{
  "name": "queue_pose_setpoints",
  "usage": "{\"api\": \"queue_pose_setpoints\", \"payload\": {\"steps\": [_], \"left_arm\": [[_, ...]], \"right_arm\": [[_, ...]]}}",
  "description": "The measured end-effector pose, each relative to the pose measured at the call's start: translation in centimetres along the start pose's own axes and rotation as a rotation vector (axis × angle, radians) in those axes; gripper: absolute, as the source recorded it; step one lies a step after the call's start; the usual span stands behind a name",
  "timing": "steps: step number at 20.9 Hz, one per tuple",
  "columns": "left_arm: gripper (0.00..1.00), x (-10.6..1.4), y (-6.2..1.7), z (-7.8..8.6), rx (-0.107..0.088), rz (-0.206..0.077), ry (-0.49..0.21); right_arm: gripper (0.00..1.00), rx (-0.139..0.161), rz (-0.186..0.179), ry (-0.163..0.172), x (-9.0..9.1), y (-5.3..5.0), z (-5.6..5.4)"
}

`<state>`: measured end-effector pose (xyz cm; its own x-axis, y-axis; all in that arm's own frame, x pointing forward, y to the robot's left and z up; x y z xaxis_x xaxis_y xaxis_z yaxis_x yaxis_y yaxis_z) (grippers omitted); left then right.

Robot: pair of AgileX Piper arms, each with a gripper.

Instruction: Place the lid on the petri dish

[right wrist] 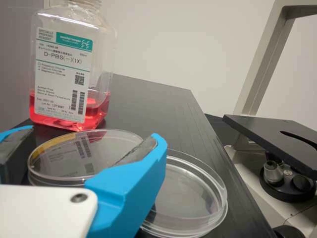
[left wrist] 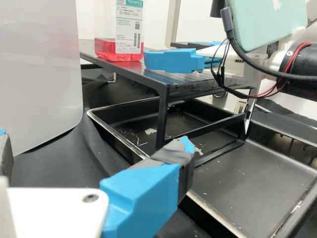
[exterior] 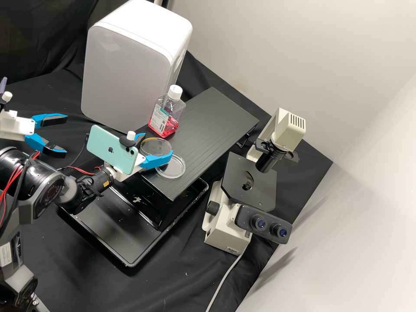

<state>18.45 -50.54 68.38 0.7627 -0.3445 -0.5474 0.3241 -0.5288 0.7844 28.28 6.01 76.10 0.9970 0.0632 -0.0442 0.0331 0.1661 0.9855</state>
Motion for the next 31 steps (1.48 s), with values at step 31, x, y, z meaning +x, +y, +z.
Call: {"api": "queue_pose_setpoints", "payload": {"steps": [31], "left_arm": [[1.0,0.1,-0.2,-0.1,-0.009,-0.005,0.018]], "right_arm": [[0.0,0.048,0.065,-0.06,-1.5,2.5,2.2]]}}
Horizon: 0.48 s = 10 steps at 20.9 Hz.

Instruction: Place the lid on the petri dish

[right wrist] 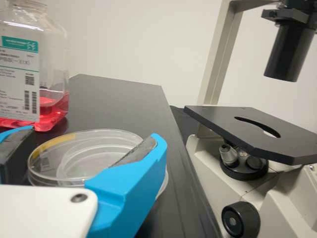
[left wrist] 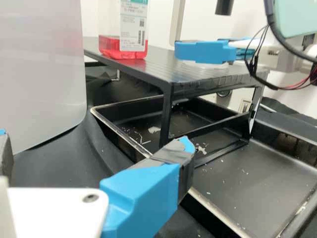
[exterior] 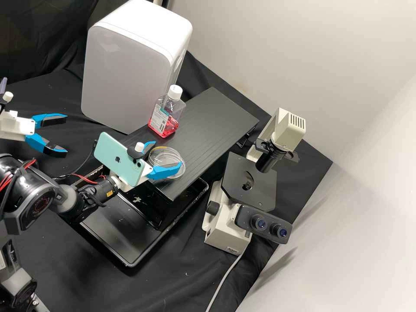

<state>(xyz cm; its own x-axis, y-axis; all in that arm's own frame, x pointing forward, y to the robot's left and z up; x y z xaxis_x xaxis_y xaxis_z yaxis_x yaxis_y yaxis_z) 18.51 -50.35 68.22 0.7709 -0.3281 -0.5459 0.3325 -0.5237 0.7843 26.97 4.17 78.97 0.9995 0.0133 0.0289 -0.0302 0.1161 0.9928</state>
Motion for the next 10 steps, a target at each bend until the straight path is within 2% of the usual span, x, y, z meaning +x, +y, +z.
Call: {"api": "queue_pose_setpoints", "payload": {"steps": [4,10], "left_arm": [[1.0,0.02,-0.05,-0.02,0.0,-0.002,0.001],[1.0,0.02,-0.05,-0.02,0.0,-0.002,0.001]], "right_arm": [[0.0,0.02,0.01,-0.011,0.08,0.39,0.48],[0.0,0.018,0.012,-0.013,0.1,0.48,0.59]]}}
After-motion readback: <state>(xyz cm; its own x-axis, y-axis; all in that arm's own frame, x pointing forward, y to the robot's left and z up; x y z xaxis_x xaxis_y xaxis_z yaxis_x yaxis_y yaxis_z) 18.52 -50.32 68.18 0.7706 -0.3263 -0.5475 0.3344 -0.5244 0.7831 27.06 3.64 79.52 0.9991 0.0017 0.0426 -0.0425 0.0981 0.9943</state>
